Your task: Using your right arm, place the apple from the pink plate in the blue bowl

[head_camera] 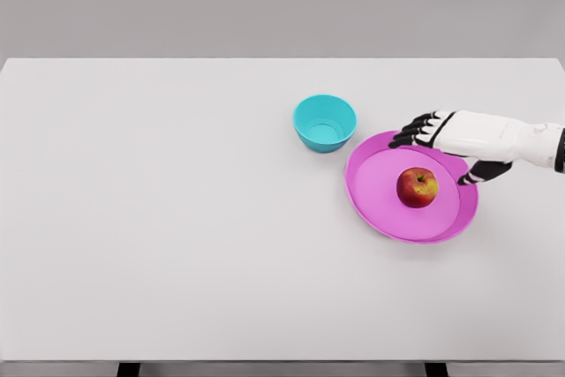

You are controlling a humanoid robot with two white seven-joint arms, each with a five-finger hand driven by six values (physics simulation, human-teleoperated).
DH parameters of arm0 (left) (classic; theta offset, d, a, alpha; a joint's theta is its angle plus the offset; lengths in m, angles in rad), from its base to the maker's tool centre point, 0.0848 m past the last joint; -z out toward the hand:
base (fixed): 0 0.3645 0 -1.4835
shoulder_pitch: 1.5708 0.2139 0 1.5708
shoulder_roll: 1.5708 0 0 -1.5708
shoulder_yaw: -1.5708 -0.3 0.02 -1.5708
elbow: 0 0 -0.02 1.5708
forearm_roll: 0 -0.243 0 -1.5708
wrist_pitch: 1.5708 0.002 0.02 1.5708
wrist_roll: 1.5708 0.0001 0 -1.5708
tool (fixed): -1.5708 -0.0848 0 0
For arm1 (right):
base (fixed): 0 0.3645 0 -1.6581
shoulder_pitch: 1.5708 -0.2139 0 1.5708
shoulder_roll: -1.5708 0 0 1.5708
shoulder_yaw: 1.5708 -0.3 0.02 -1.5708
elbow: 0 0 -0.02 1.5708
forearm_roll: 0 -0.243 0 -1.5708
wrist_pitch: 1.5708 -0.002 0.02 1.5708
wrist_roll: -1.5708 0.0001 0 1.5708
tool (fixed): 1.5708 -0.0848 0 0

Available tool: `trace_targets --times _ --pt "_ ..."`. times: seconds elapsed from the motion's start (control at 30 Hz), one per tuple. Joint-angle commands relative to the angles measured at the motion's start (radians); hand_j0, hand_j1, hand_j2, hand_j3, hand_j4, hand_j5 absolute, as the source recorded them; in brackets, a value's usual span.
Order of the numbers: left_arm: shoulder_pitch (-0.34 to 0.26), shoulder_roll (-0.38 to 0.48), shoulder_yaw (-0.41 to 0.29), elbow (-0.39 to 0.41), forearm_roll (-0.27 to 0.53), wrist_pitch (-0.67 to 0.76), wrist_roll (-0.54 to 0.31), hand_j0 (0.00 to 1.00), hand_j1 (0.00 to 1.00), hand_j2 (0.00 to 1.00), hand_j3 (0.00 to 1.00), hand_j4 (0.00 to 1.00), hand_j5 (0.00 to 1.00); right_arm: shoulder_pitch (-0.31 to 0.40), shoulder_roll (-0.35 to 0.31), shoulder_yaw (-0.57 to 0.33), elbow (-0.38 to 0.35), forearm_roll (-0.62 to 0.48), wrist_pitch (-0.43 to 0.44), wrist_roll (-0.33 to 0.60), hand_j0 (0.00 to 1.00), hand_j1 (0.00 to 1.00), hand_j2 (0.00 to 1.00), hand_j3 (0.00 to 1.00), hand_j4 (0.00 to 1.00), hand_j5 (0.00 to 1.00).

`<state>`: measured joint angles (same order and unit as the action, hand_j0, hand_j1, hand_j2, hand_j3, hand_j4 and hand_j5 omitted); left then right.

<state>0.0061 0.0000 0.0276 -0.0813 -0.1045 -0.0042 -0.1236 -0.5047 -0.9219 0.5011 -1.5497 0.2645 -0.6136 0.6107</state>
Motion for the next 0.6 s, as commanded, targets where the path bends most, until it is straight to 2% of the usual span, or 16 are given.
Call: trace_targets --times 0.0,0.27,0.43,0.57 --pt "-0.002 0.0 0.0 0.0 0.0 0.0 -0.001 1.0 1.0 1.0 1.0 1.0 1.0 0.0 0.005 0.027 0.005 -0.005 0.003 0.0 1.0 1.0 1.0 1.0 1.0 1.0" --pt "0.0 0.0 0.0 0.0 0.0 0.001 -0.001 1.0 1.0 1.0 1.0 1.0 1.0 -0.005 0.006 0.085 0.037 0.002 0.003 0.0 1.0 1.0 1.0 1.0 1.0 1.0" --pt "0.0 0.0 0.0 0.0 0.0 0.0 -0.001 1.0 1.0 1.0 1.0 1.0 1.0 -0.066 0.028 0.165 0.099 0.004 0.003 0.0 1.0 1.0 1.0 1.0 1.0 1.0" --pt "0.0 0.0 0.0 0.0 0.0 0.0 -0.001 1.0 1.0 1.0 1.0 1.0 1.0 -0.074 0.028 0.18 0.103 0.013 0.003 0.0 1.0 1.0 1.0 1.0 1.0 1.0"
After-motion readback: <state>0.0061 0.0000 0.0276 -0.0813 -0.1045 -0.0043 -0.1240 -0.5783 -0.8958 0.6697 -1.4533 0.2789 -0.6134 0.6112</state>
